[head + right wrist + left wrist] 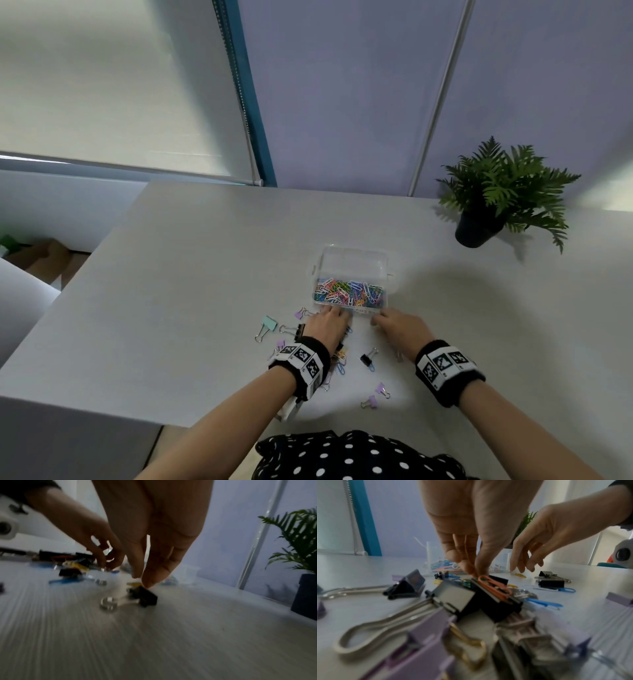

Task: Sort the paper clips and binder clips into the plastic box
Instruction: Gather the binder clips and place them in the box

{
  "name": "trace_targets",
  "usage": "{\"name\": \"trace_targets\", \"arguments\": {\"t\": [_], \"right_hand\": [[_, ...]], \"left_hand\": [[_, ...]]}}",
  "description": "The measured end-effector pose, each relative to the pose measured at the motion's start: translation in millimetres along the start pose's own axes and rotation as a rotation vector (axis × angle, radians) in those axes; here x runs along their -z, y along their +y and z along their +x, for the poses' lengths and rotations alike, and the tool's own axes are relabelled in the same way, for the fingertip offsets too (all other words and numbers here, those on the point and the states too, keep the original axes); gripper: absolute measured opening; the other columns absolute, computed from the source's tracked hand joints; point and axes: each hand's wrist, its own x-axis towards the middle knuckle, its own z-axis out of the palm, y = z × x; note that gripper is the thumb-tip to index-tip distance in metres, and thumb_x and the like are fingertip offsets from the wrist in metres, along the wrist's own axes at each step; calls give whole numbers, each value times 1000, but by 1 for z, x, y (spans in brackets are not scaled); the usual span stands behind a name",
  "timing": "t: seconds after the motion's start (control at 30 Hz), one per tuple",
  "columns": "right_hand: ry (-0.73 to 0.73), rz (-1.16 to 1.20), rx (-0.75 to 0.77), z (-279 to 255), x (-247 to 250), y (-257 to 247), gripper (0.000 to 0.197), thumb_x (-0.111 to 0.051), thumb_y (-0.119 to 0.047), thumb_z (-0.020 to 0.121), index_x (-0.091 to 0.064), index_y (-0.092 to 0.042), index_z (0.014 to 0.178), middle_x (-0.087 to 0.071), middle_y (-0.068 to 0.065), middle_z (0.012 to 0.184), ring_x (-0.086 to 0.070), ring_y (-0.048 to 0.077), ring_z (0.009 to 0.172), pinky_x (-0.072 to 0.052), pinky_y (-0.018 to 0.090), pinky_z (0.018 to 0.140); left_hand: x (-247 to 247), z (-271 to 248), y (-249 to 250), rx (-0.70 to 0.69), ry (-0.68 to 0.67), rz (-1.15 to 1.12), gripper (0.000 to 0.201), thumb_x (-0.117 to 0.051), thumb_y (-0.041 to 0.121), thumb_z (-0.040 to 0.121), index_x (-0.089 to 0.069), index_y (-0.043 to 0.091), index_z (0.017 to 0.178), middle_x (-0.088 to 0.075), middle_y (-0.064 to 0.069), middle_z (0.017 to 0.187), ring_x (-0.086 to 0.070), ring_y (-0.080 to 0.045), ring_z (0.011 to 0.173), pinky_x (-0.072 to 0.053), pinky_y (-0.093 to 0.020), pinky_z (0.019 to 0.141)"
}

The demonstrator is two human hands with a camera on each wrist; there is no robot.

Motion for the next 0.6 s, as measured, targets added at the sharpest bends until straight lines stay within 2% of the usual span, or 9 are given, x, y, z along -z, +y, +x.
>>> {"name": "trace_targets", "arguments": {"t": [0.07,0.13,0.2,0.3,0.4,0.5,0.57,0.6], "right_hand": [[-6,-18,-5,0,-11,3,39,-64,-8,79,-46,-19,113,-50,3,113,-53,23,97,-45,33,66],[13,68,-35,-1,-9,1,21,-53,-10,86,-49,-12,106,-51,9,109,-53,25,95,-41,34,67],[32,139,-28,-1,-8,0,13,-46,-8,88,-52,-7,100,-54,13,106,-53,27,94,-39,34,69],[41,194,-50,-2,-10,2,11,-48,-7,86,-53,-7,96,-54,11,105,-51,24,93,-33,29,68],[25,238,-78,-6,-14,3,8,-48,-11,87,-52,-10,94,-51,8,106,-48,21,96,-29,25,67],[-29,218,-68,-13,-11,-1,12,-46,-11,87,-41,-21,84,-48,3,98,-47,20,93,-31,27,66],[-33,304,-94,-15,-4,-5,19,-47,-14,88,-35,-24,77,-51,0,85,-49,20,80,-38,31,66],[-6,370,-99,-13,3,-5,18,-50,-15,88,-37,-23,78,-56,1,81,-52,21,75,-42,33,67]], "left_hand": [[1,2,5,-25,1,-3,34,-37,3,94,-40,6,128,-48,-16,129,-45,-31,122,-47,-45,91],[1,4,8,-55,4,-7,32,-36,7,95,-40,6,127,-49,-16,128,-46,-32,121,-47,-44,92],[1,5,9,-78,3,-12,32,-37,9,96,-41,6,128,-50,-17,128,-47,-32,120,-47,-44,93],[3,6,10,-75,-7,11,34,-42,5,93,-43,4,128,-49,-17,129,-45,-31,121,-46,-44,95],[1,5,12,-49,-7,38,33,-39,4,94,-45,1,126,-47,-18,129,-43,-32,122,-47,-45,92],[-2,0,13,-62,11,82,31,-39,2,92,-49,-1,121,-41,-19,133,-40,-33,124,-46,-44,90],[-6,-2,12,-82,21,100,28,-39,2,92,-50,-1,117,-39,-18,134,-37,-33,125,-46,-44,91],[-9,-3,11,-90,16,109,27,-40,2,92,-48,0,117,-40,-18,133,-37,-32,124,-45,-43,92]]}}
